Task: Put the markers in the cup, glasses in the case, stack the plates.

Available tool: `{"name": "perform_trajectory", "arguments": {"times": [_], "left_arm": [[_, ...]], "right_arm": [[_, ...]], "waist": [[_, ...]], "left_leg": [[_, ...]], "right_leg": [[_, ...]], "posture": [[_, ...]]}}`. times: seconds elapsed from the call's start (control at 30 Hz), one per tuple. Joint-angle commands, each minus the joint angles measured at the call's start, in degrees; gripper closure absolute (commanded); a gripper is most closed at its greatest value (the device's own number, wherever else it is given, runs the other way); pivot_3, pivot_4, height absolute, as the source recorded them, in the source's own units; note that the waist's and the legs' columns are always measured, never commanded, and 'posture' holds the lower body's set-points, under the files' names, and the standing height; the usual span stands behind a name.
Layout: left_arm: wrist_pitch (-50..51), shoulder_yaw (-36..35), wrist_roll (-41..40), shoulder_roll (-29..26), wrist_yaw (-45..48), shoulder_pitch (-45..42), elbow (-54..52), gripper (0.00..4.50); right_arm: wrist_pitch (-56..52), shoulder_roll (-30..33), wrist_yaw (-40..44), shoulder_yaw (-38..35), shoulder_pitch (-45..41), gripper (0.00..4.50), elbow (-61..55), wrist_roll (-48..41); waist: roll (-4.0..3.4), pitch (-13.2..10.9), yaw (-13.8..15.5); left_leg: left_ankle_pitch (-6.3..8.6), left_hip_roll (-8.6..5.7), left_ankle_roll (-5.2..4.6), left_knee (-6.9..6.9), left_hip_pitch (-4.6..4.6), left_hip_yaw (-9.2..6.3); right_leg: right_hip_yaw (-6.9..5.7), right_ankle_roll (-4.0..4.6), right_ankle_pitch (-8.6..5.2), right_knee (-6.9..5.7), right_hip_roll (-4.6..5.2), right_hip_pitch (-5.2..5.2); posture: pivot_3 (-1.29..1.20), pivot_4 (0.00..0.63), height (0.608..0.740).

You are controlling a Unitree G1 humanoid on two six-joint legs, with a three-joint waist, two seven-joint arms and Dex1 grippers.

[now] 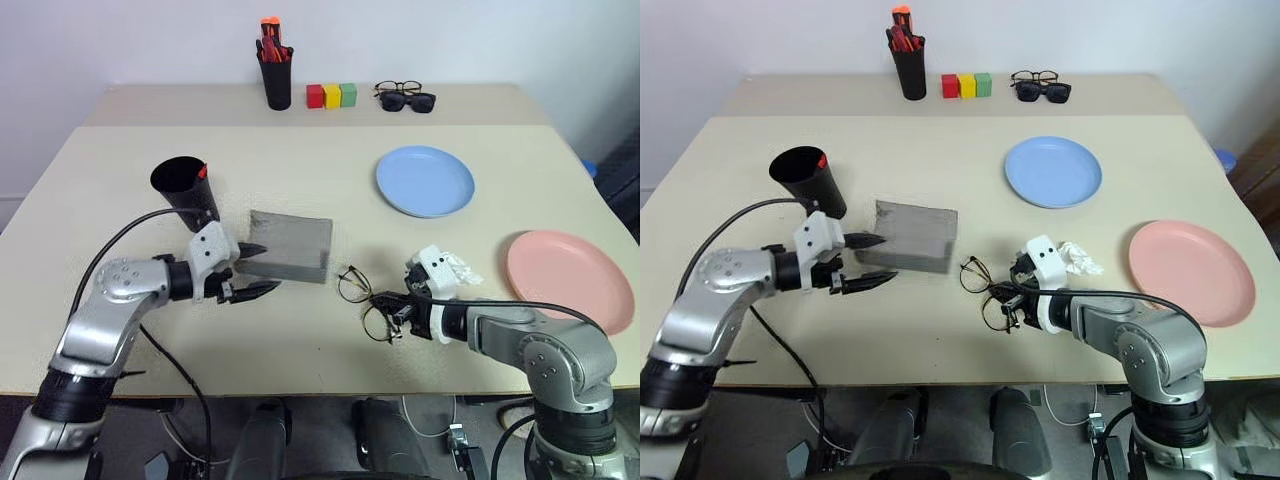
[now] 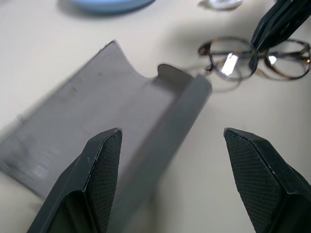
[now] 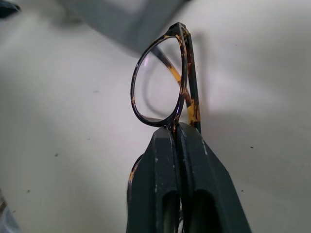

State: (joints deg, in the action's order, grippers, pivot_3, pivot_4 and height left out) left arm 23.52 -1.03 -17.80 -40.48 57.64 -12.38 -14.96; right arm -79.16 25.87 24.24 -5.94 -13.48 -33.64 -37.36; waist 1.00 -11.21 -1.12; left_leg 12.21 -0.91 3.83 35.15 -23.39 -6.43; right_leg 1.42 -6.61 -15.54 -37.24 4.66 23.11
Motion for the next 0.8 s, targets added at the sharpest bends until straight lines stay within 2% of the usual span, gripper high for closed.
{"name": "perform_trajectory", "arguments": {"times": [0.03, 0.13, 0.23, 0.4, 0.47, 0.57, 0.7, 0.8], "left_arm": [[2.3, -5.1, -2.2, -0.7, -3.4, 2.5, -3.0, 1.07], [3.7, -9.8, -3.2, -0.5, -6.8, 5.3, -3.4, 1.07], [3.8, -13.0, -3.4, -0.6, -8.6, 8.7, -4.2, 1.07], [3.7, -16.6, -4.5, -0.5, -10.5, 12.9, -4.3, 1.07], [3.5, -18.6, -5.2, -0.4, -10.8, 15.0, -4.9, 1.07], [3.8, -20.5, -6.0, -0.5, -11.4, 17.5, -6.2, 1.07], [4.4, -22.1, -6.7, -0.5, -12.5, 20.7, -9.4, 1.07], [4.7, -22.2, -7.0, -0.3, -13.3, 21.5, -10.6, 1.07]], "right_arm": [[2.4, 5.5, 1.7, 1.0, -2.9, 4.48, -2.2, 0.7], [8.5, 13.3, 7.1, 6.0, -9.9, 4.48, -3.6, 2.5], [16.7, 15.6, 13.4, 12.9, -19.7, 4.48, -0.8, 5.0], [27.3, 4.0, 14.6, 24.6, -33.8, 4.48, 17.6, 13.1], [32.4, -2.2, 14.6, 28.7, -37.2, 4.48, 25.9, 16.8], [38.8, -7.8, 15.1, 32.2, -40.1, 4.48, 36.3, 22.0], [46.4, -11.7, 15.1, 34.7, -42.2, 4.48, 48.1, 28.1], [46.3, -10.8, 18.2, 35.6, -39.9, 4.48, 46.8, 29.7]], "waist": [[0.0, 0.0, 0.1], [-0.02, 0.0, 0.0], [-0.03, 0.0, -0.7], [0.02, 0.0, -1.5], [0.02, 0.0, -1.5], [0.0, 0.0, -1.3], [0.02, 0.0, -1.1], [0.01, 0.0, -1.0]], "left_leg": [[0.0, 0.0, 0.0, 0.01, -0.01, 0.01], [0.0, -0.02, 0.0, 0.06, -0.03, 0.05], [0.0, 0.1, 0.0, -0.02, 0.01, 0.09], [0.01, 0.26, -0.01, -0.05, 0.03, 0.08], [0.01, 0.25, 0.0, -0.05, 0.02, 0.12], [0.01, 0.25, 0.0, -0.07, -0.02, 0.11], [0.0, 0.13, 0.01, -0.06, -0.05, 0.08], [0.0, 0.08, 0.02, -0.06, -0.05, 0.07]], "right_leg": [[0.01, 0.0, 0.0, 0.01, 0.01, -0.01], [0.01, 0.0, 0.0, 0.09, 0.04, -0.01], [0.01, 0.03, -0.02, 0.08, -0.05, 0.05], [-0.04, 0.13, -0.03, 0.05, -0.17, 0.06], [-0.02, 0.14, -0.02, 0.06, -0.16, 0.07], [-0.01, 0.16, 0.0, 0.02, -0.16, 0.17], [-0.02, 0.15, 0.01, 0.01, -0.05, 0.16], [-0.02, 0.15, 0.01, 0.02, -0.01, 0.15]], "posture": [[0.0, 0.15, 0.74], [0.0, 0.15, 0.74], [0.0, 0.15, 0.74], [0.0, 0.15, 0.74], [0.0, 0.15, 0.74], [0.0, 0.15, 0.74], [0.0, 0.15, 0.74], [0.0, 0.15, 0.74]]}}
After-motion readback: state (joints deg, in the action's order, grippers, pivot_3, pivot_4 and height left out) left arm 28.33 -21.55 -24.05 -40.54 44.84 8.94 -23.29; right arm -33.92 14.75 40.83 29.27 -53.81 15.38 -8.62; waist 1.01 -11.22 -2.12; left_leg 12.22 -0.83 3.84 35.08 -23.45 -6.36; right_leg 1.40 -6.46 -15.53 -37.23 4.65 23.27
